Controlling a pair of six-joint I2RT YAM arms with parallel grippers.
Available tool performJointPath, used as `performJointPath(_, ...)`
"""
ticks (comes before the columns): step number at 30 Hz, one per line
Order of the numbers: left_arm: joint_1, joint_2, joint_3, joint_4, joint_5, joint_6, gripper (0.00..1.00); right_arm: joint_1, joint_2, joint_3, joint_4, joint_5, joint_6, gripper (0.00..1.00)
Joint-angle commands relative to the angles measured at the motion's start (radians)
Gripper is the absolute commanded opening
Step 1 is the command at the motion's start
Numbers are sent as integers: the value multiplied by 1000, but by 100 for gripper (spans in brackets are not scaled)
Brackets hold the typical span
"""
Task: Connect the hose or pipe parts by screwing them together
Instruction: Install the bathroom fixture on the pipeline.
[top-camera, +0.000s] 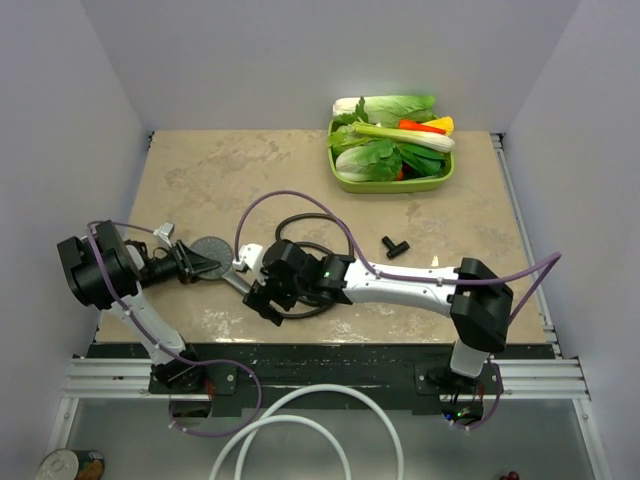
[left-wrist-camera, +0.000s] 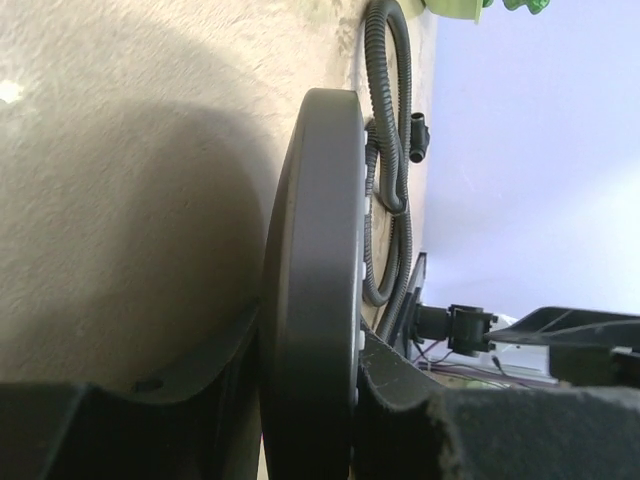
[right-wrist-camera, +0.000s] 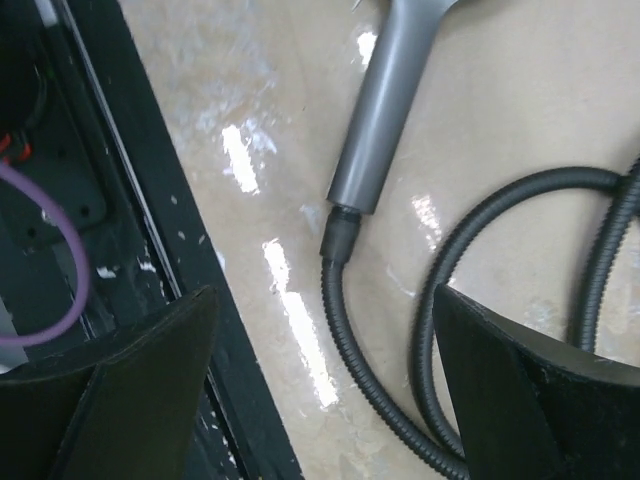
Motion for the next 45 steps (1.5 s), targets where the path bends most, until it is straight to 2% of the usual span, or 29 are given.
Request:
performJointPath(1, 8, 36, 14, -7, 106, -32, 0, 16, 39, 34, -44, 81, -58, 89)
performJointPath(8, 6, 128, 78, -182, 155, 131, 0, 36, 117, 71, -43, 89, -65, 87)
performJointPath(11, 6, 177, 130, -339, 194, 290, 0, 37, 157, 98, -60, 87, -73, 84)
performJointPath(13, 8, 225, 182, -624, 229, 588, 0, 36, 172, 118, -69, 78, -73, 82)
performJointPath(14, 8, 313, 259, -810, 287, 794, 0, 37, 181, 130, -73, 69, -71, 81)
performJointPath(15, 8, 346, 256, -1037, 304, 1052, 0, 40, 185, 135, -73, 71, -67, 80)
performJointPath(17, 17, 374, 262, -1039, 300, 1059, 0, 46, 192, 147, -81, 75, -65, 79)
performJointPath(21, 31, 276, 238, -1038, 309, 1114, 0, 51, 211, 157, -90, 90, -53, 77)
performJointPath(29, 35, 274, 229, -1038, 312, 1117, 0, 75, 195, 154, -64, 159, -41, 77)
performJointPath(36, 3, 138, 243, -1038, 344, 1128, 0, 80, 48, 51, 63, 259, 8, 76)
performJointPath(40, -84, 67, 377, -1038, 392, 1050, 0, 85, -38, 5, 132, 294, 19, 76)
performJointPath(45, -156, 118, 580, -1039, 372, 936, 0, 88, -127, -35, 212, 305, 42, 76)
